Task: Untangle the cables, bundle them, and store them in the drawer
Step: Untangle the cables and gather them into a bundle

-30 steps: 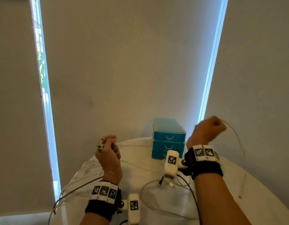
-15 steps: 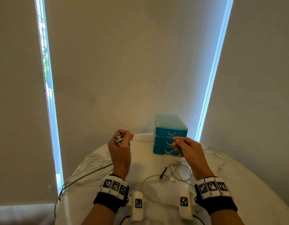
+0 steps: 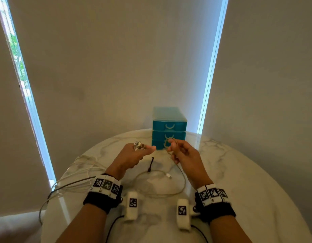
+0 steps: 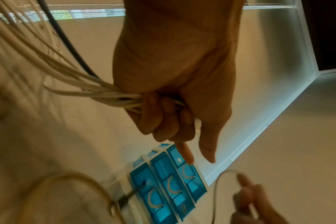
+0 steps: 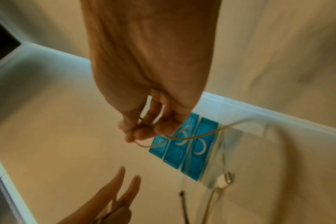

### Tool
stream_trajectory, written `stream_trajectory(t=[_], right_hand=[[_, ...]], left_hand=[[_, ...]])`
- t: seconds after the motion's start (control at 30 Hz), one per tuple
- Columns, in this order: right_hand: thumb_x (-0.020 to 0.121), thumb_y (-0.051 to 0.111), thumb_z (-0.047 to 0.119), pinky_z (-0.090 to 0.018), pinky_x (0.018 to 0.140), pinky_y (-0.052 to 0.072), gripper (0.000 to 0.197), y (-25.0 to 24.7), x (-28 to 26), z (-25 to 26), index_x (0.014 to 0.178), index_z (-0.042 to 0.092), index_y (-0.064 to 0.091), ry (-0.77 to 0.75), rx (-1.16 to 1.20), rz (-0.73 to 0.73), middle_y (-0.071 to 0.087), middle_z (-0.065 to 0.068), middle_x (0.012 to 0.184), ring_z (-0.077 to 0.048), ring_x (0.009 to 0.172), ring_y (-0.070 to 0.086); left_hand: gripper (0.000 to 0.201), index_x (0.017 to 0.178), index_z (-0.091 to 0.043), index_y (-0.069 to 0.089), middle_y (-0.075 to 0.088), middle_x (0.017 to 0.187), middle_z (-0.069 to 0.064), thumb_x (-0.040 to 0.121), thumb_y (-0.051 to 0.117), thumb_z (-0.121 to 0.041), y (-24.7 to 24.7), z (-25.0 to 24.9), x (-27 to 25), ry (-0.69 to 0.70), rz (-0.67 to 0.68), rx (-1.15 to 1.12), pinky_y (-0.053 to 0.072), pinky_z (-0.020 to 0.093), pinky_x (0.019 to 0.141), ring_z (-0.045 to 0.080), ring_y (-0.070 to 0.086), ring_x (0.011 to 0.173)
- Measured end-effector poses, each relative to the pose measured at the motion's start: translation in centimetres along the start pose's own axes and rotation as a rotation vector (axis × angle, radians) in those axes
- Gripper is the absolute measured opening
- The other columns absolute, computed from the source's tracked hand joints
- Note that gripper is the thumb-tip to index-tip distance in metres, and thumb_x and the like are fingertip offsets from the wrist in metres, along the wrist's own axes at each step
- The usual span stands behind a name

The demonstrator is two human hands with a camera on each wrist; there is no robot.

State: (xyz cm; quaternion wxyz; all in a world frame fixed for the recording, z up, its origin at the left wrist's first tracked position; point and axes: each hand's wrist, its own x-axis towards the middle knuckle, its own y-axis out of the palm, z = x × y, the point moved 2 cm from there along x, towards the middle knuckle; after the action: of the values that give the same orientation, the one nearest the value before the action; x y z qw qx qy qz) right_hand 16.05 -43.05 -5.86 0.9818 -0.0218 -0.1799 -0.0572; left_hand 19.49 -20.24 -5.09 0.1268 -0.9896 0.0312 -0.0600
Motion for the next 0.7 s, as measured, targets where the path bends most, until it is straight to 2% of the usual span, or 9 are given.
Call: stream_trajectory(t=[0.07, 0.13, 0.2, 0.23, 0.33, 0.47, 0.57, 0.67, 0.7], right_hand=[[0.105, 0.064, 0.032, -0.030, 0.075, 0.056, 0.030, 1.0, -0.3, 1.1, 0.131, 0.021, 0.072, -0.037, 0.212, 0.020, 0.076, -0.007, 0.100, -0.018, 0.082, 0.064], [0.105, 0.062, 0.028, -0.031, 0.077, 0.057, 0.033, 1.9, -0.6, 1.4, 0.136, 0.020, 0.070, -0.040, 0.332, 0.047, 0.074, -0.010, 0.098, -0.019, 0.082, 0.063], [0.107, 0.061, 0.025, -0.030, 0.075, 0.057, 0.032, 2.7, -1.0, 1.4, 0.137, 0.018, 0.069, -0.005, 0.352, 0.084, 0.073, -0.010, 0.096, -0.018, 0.080, 0.064], [0.107, 0.061, 0.025, -0.028, 0.072, 0.056, 0.031, 2.9, -1.2, 1.2, 0.136, 0.018, 0.070, 0.018, 0.328, 0.100, 0.073, -0.009, 0.095, -0.018, 0.079, 0.064], [0.103, 0.068, 0.031, -0.028, 0.070, 0.052, 0.028, 3.3, -1.6, 0.8, 0.125, 0.016, 0.075, 0.101, 0.227, 0.151, 0.076, -0.007, 0.094, -0.021, 0.079, 0.065], [0.092, 0.075, 0.042, -0.037, 0.090, 0.053, 0.038, 3.3, -1.7, 0.4, 0.115, 0.012, 0.077, 0.143, 0.119, 0.221, 0.081, -0.006, 0.101, -0.020, 0.092, 0.073], [0.092, 0.076, 0.040, -0.041, 0.104, 0.050, 0.035, 3.2, -1.8, 0.2, 0.119, 0.017, 0.076, 0.156, 0.048, 0.286, 0.082, 0.000, 0.111, -0.013, 0.109, 0.075], [0.090, 0.074, 0.048, -0.043, 0.107, 0.053, 0.043, 2.7, -1.3, 0.5, 0.124, 0.023, 0.076, 0.155, 0.097, 0.191, 0.080, 0.006, 0.119, -0.011, 0.117, 0.072], [0.090, 0.073, 0.050, -0.042, 0.105, 0.055, 0.044, 2.4, -1.1, 0.7, 0.124, 0.022, 0.076, 0.152, 0.134, 0.138, 0.080, 0.005, 0.118, -0.014, 0.116, 0.072]], left_hand=[[0.048, 0.099, -0.037, 0.085, 0.048, 0.059, -0.010, 0.084, 0.070, -0.079, 0.3, -0.3, -0.4, 0.024, 0.122, 0.105, 0.032, 0.024, 0.049, 0.008, 0.041, 0.055], [0.067, 0.101, -0.034, 0.085, 0.040, 0.062, -0.005, 0.085, 0.053, -0.091, 0.6, -0.4, -0.6, 0.028, 0.217, 0.113, 0.029, 0.026, 0.050, 0.011, 0.035, 0.056], [0.086, 0.104, -0.023, 0.083, 0.038, 0.062, -0.003, 0.083, 0.045, -0.097, 0.7, -0.8, -0.5, 0.010, 0.186, 0.036, 0.026, 0.027, 0.049, 0.011, 0.031, 0.054], [0.089, 0.112, -0.021, 0.083, 0.038, 0.061, -0.004, 0.084, 0.044, -0.096, 0.6, -0.9, -0.4, 0.018, 0.131, -0.033, 0.025, 0.026, 0.048, 0.011, 0.031, 0.053], [0.052, 0.119, -0.036, 0.081, 0.034, 0.061, -0.004, 0.096, 0.055, -0.075, -0.4, -1.2, -0.2, 0.092, -0.031, -0.310, 0.021, 0.026, 0.047, 0.011, 0.027, 0.054], [0.033, 0.116, -0.018, 0.081, 0.040, 0.059, -0.006, 0.095, 0.077, -0.043, -1.9, -0.9, 0.3, 0.149, -0.171, -0.561, 0.023, 0.025, 0.045, 0.012, 0.028, 0.054], [0.025, 0.106, -0.017, 0.082, 0.042, 0.059, -0.006, 0.095, 0.078, -0.039, -2.5, -0.7, 0.4, 0.147, -0.251, -0.612, 0.023, 0.025, 0.045, 0.011, 0.030, 0.053], [0.040, 0.107, -0.006, 0.078, 0.044, 0.059, -0.005, 0.094, 0.078, -0.043, -2.1, -1.0, 0.0, 0.175, -0.180, -0.468, 0.026, 0.025, 0.046, 0.012, 0.032, 0.052], [0.039, 0.108, -0.008, 0.079, 0.046, 0.059, -0.004, 0.094, 0.077, -0.045, -1.8, -1.2, -0.3, 0.184, -0.127, -0.365, 0.028, 0.025, 0.047, 0.011, 0.034, 0.052]])
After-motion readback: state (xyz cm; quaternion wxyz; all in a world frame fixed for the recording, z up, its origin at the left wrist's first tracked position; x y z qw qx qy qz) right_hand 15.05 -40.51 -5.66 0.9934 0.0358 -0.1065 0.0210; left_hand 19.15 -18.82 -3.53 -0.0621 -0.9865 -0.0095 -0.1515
